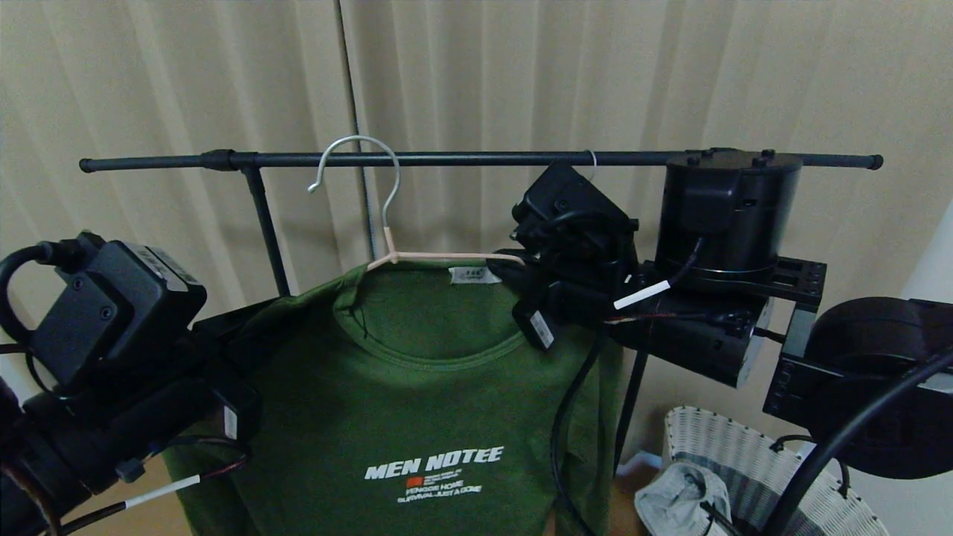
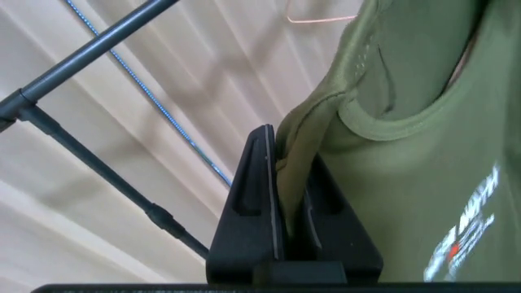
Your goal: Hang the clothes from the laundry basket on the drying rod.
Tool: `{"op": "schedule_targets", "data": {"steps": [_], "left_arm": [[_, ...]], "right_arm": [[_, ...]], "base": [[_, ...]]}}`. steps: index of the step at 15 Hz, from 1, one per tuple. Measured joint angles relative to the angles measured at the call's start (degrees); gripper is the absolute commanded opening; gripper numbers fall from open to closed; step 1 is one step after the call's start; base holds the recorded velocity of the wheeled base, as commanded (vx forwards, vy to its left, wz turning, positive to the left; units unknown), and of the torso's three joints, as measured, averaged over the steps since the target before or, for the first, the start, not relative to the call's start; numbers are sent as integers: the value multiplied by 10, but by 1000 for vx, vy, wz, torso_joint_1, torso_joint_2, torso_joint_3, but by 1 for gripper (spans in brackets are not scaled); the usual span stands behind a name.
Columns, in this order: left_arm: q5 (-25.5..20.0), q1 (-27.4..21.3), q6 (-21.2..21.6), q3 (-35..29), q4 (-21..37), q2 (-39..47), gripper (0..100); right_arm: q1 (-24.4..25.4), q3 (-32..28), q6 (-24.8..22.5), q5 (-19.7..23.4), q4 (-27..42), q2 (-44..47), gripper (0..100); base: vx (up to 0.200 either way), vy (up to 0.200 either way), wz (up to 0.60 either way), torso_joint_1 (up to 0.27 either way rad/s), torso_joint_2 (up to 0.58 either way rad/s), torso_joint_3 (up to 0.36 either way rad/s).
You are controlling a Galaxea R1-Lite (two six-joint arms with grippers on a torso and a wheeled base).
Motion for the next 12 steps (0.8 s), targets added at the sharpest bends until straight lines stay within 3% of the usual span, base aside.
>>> {"op": "schedule_targets", "data": {"steps": [5, 6, 12], "left_arm": [[1, 1, 0, 2, 1, 3, 0], [1, 1, 0, 2, 2, 3, 100], [1, 2, -1, 12, 4, -7, 100]], "right_arm": [[0, 1, 0, -2, 0, -3, 0], [0, 2, 0, -2, 0, -4, 0], [-4, 30, -1, -7, 1, -28, 0]], "base": [[0, 0, 0, 0, 0, 0], [0, 0, 0, 0, 0, 0], [0, 0, 0, 0, 0, 0]]}}
